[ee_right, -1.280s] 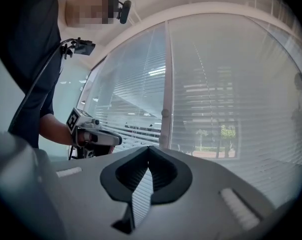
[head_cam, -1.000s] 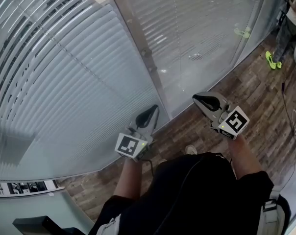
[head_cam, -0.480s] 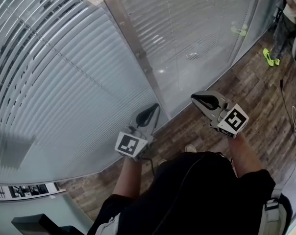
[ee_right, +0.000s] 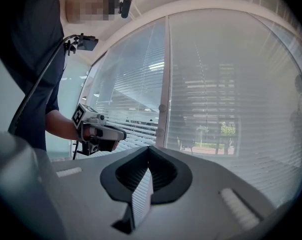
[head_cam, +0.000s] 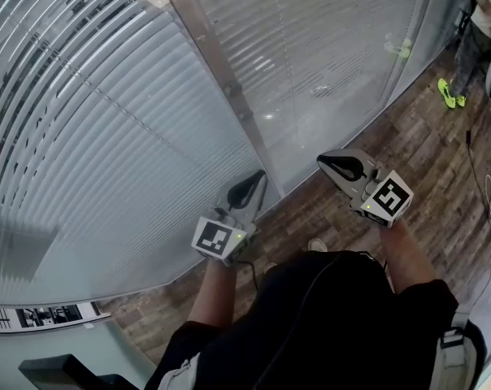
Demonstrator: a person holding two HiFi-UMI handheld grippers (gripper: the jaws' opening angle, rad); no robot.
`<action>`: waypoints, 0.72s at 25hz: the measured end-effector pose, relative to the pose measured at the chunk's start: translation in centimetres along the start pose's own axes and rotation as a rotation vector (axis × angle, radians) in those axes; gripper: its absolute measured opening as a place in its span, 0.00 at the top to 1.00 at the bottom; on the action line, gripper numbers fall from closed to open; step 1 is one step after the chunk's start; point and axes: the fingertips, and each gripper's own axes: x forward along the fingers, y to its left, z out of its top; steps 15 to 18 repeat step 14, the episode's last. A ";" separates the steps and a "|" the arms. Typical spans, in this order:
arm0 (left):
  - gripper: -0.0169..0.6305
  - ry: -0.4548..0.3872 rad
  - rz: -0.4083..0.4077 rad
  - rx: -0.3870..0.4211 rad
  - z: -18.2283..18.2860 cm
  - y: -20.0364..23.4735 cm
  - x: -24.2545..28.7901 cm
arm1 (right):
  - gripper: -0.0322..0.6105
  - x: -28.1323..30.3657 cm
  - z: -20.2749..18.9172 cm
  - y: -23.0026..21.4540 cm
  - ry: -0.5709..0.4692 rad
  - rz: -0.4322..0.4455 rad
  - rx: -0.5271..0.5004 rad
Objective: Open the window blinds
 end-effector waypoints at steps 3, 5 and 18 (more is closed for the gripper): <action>0.97 0.003 0.000 0.001 0.0 0.0 0.1 | 0.94 0.0 0.1 0.0 -0.009 0.000 0.013; 0.97 0.004 -0.001 0.001 0.1 0.0 0.1 | 0.94 0.1 0.1 0.1 -0.003 0.001 0.010; 0.97 -0.009 -0.017 0.015 0.3 -0.5 0.5 | 0.94 0.0 0.1 0.2 0.003 -0.005 0.022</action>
